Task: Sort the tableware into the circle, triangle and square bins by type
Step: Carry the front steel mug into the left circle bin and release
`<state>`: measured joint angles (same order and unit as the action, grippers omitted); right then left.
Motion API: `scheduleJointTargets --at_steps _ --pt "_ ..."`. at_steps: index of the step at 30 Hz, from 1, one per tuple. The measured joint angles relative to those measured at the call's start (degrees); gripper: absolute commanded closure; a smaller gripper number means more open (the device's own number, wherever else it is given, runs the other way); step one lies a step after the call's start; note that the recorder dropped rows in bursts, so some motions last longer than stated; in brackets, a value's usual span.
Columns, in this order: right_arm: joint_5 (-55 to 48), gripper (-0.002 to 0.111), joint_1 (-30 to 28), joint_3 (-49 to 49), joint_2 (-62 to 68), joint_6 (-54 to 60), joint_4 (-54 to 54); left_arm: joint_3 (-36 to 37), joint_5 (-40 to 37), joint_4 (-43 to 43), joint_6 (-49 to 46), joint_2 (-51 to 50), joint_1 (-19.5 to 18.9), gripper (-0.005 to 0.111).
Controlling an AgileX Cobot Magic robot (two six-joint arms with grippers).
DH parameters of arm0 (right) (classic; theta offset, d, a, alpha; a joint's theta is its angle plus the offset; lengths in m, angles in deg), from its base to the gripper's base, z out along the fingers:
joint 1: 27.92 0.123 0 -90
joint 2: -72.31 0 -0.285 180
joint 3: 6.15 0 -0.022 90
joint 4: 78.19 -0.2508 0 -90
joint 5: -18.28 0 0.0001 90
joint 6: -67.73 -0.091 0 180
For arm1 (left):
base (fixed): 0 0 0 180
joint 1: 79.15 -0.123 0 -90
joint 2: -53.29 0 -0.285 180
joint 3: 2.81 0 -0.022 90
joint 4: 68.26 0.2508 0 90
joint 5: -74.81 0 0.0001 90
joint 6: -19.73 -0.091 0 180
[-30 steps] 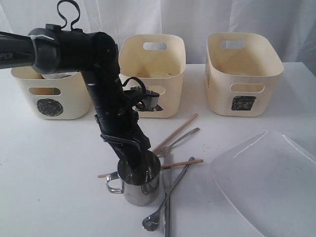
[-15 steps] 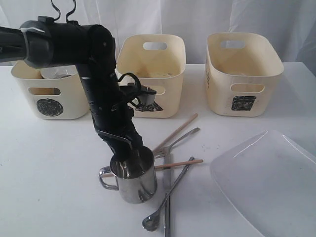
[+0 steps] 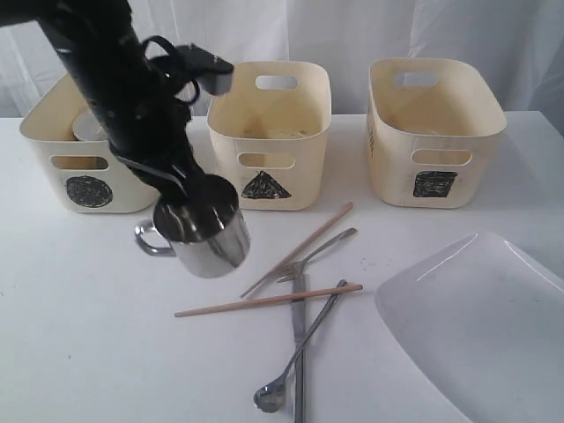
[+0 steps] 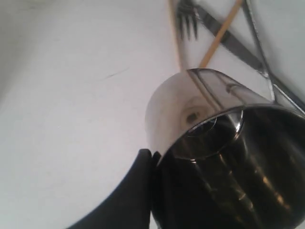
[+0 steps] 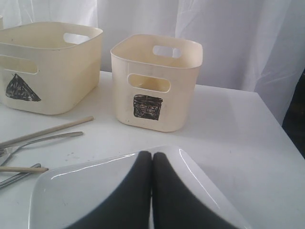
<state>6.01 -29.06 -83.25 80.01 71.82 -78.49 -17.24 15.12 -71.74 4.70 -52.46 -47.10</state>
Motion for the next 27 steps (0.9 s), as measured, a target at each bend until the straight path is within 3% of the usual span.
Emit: scheduleJointTargets --at_steps 6,19,27 --pt "0.0 0.108 0.0 0.0 0.0 0.0 0.0 0.0 4.34 6.79 2.82 6.14 -4.16 0.107" --pt "0.0 0.108 0.0 0.0 0.0 0.0 0.0 -0.67 25.42 13.86 9.46 8.41 -17.0 0.107" --pt "0.0 0.108 0.0 0.0 0.0 0.0 0.0 -0.94 32.8 14.21 9.95 2.75 -20.05 0.107"
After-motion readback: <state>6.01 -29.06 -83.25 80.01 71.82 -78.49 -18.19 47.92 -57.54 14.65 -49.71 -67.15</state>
